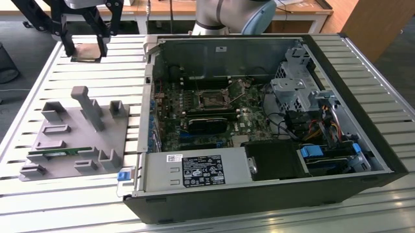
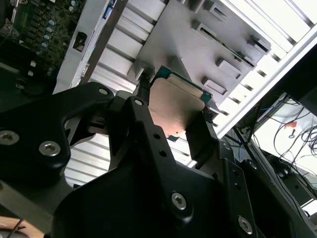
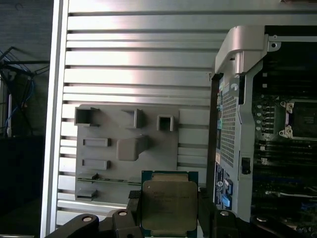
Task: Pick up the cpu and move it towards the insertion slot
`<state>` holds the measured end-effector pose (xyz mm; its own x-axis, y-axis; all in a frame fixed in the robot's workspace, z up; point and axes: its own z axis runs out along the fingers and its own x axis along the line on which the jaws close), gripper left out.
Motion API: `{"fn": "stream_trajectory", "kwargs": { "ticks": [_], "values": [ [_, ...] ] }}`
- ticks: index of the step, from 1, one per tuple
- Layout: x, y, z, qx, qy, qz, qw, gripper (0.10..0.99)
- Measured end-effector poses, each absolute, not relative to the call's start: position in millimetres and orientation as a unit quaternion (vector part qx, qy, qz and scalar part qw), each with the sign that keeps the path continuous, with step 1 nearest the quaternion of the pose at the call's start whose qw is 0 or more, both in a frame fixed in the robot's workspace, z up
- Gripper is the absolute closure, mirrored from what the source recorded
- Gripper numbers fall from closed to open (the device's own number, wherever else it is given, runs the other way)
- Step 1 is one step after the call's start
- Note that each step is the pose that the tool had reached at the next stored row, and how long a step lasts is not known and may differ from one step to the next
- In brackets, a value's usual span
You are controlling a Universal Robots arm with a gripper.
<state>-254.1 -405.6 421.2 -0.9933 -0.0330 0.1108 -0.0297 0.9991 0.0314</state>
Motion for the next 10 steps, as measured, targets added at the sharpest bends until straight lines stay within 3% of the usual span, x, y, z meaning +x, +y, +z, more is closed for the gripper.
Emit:
{"fn": "stream_trajectory", "kwargs": {
  "ticks": [10],
  "values": [
    [-244.9,-405.6,421.2,0.016,-0.998,-0.015,0.056,0.545]
  ]
}}
